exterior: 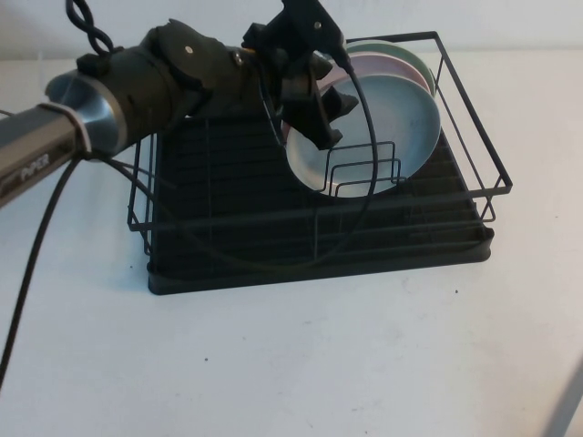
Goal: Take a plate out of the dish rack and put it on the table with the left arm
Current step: Grasp the plate from the shelf, then place the plate from the table
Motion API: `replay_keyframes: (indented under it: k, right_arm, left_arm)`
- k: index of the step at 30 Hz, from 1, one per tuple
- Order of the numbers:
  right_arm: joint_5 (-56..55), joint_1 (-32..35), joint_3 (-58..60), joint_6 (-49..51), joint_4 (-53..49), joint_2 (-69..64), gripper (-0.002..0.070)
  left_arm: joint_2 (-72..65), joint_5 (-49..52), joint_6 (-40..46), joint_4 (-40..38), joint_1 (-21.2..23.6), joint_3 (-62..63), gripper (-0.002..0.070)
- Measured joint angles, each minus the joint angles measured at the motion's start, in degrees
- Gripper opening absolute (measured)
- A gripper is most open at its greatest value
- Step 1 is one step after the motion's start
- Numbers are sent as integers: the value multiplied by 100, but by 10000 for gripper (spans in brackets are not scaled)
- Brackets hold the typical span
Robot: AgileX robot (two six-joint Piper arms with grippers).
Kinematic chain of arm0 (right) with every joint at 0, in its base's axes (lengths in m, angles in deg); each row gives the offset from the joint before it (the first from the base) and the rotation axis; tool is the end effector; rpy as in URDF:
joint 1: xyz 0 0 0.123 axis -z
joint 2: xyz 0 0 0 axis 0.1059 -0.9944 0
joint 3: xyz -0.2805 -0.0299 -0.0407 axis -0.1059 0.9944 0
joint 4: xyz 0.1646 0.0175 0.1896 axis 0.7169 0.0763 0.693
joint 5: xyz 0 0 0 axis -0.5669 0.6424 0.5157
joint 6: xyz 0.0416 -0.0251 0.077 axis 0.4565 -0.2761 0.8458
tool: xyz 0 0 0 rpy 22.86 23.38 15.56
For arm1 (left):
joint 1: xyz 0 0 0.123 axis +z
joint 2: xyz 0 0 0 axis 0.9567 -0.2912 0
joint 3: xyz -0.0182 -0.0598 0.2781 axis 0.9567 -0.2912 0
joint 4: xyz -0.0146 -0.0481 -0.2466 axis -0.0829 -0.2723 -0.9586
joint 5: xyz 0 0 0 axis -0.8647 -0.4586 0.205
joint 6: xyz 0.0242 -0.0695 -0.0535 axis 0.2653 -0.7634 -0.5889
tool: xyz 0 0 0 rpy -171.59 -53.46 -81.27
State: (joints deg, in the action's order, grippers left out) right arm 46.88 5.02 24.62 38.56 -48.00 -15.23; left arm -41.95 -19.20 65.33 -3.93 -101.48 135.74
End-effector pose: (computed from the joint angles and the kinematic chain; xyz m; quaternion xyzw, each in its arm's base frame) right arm 0.0532 -0.0003 0.1722 0.0188 0.7985 0.0165 0.6015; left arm 0.3974 -0.2450 0.2976 0.5287 0.6640 -0.0797 0.5228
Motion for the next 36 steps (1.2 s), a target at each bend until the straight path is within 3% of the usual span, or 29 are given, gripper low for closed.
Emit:
replay_keyframes:
  k: [10, 13, 15, 17, 31, 33, 36]
  right_arm:
    - [0, 0, 0, 0, 0, 0, -18]
    - [0, 0, 0, 0, 0, 0, -18]
    - [0, 0, 0, 0, 0, 0, -18]
    - [0, 0, 0, 0, 0, 0, -18]
    - [0, 0, 0, 0, 0, 0, -18]
    - [0, 0, 0, 0, 0, 0, -18]
    - [0, 0, 0, 0, 0, 0, -18]
  left_arm:
    - [-532, -26, 34, -469, 0, 439, 367]
    - [-596, -94, 34, -523, 0, 439, 256]
    - [-607, -130, 59, -547, 0, 468, 134]
    - [-615, -78, 183, -494, -10, 517, 93]
    - [-110, 535, 156, -428, -12, 1266, 76]
    - [154, 735, -260, -320, -12, 1281, 76]
    - [657, 1349, -2263, 379, -2, 1291, 76]
